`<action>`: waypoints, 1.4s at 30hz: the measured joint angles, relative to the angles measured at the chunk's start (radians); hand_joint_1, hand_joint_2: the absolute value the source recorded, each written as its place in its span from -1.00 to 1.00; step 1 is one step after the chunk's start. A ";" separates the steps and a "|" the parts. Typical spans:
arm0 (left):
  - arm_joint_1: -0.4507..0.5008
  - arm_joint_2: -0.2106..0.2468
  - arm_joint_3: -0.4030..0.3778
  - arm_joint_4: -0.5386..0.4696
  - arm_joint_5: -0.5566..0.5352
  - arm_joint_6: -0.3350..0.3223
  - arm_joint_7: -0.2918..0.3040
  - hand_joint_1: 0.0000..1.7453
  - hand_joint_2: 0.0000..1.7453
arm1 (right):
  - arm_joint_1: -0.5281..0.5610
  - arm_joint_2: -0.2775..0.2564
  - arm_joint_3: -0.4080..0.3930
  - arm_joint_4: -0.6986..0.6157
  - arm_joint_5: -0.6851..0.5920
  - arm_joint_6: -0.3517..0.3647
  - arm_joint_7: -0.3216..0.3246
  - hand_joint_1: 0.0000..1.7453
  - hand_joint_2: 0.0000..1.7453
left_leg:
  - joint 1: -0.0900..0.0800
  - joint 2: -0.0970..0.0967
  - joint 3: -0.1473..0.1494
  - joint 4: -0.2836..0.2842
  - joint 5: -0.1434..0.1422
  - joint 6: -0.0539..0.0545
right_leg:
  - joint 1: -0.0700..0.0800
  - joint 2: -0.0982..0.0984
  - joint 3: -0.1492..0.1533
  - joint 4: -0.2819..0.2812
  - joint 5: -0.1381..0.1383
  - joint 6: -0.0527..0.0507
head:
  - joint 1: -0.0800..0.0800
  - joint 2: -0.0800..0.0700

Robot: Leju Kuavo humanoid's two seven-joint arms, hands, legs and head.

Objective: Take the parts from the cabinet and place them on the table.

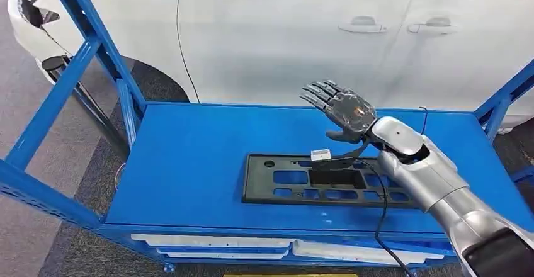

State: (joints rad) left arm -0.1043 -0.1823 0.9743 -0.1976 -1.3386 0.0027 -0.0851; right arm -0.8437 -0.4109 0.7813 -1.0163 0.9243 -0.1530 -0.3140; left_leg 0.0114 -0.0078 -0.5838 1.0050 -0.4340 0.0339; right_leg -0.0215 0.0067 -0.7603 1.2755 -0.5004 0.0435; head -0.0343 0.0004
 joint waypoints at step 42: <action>0.000 0.004 -0.003 0.000 -0.010 0.012 -0.014 -1.00 -1.00 | 0.027 -0.026 -0.027 -0.041 -0.002 0.019 0.009 -1.00 -1.00 | 0.001 0.002 -0.110 0.196 -0.104 -0.051 | 0.002 -0.006 0.179 -0.278 0.062 -0.055 | 0.000 0.000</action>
State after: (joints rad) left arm -0.1047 -0.1785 0.9709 -0.1976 -1.3489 0.0145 -0.0988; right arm -0.8168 -0.4372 0.7538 -1.0571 0.9224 -0.1343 -0.3048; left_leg 0.0122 -0.0053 -0.6938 1.2007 -0.5382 -0.0166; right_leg -0.0190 0.0004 -0.5816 0.9979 -0.4383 -0.0119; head -0.0344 0.0000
